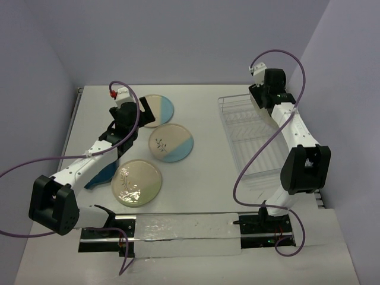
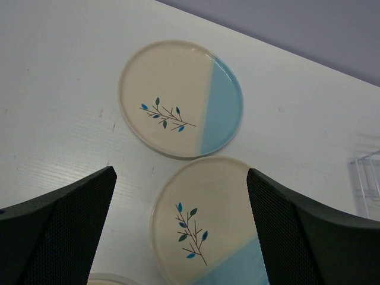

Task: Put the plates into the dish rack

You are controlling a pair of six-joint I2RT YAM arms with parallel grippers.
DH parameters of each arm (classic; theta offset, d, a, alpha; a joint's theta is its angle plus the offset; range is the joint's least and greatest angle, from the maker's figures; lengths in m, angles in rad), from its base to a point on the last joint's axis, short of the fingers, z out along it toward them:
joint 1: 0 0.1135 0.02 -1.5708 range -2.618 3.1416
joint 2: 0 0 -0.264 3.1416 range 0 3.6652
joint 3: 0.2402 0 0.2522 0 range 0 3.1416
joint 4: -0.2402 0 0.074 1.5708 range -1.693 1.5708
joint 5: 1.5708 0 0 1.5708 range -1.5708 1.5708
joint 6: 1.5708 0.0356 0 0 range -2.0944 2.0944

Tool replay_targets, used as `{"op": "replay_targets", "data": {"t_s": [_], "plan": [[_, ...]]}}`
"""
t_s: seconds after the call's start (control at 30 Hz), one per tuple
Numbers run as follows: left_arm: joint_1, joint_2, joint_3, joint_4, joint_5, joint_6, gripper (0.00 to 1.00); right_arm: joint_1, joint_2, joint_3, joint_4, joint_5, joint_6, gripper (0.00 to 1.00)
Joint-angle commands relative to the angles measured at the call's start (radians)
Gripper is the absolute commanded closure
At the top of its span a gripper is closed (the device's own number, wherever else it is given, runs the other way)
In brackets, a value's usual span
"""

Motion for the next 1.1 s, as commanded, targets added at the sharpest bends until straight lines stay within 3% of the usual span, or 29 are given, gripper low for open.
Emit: {"op": "replay_targets", "data": {"t_s": [0.0,0.1,0.27,0.4,0.5,0.7,0.87,1.07], "plan": [[0.005,0.0,0.051,0.012,0.014,0.024,0.01,0.002,0.009,0.054,0.018,-0.095,0.014,0.28],[0.005,0.007,0.052,0.013,0.016,0.025,0.01,0.002,0.027,0.078,0.031,-0.101,0.037,0.29],[0.005,0.024,0.066,0.013,0.032,0.027,0.01,0.003,0.105,0.18,0.041,-0.072,0.1,0.43],[0.005,0.032,0.067,0.003,0.022,0.024,0.01,0.003,0.127,0.201,0.044,-0.02,0.102,0.65],[0.005,0.029,0.063,0.009,0.024,0.026,0.01,0.003,0.087,0.157,0.051,-0.015,0.086,0.72],[0.005,0.048,0.081,0.007,0.023,0.03,0.01,0.001,-0.026,0.026,0.053,0.002,0.001,0.74],[0.005,0.078,0.109,-0.014,0.009,0.025,0.01,-0.005,-0.125,-0.078,0.052,-0.071,-0.067,0.71],[0.005,0.098,0.124,-0.015,0.001,0.009,0.01,-0.049,-0.096,-0.054,0.044,-0.003,0.016,0.67]]}}
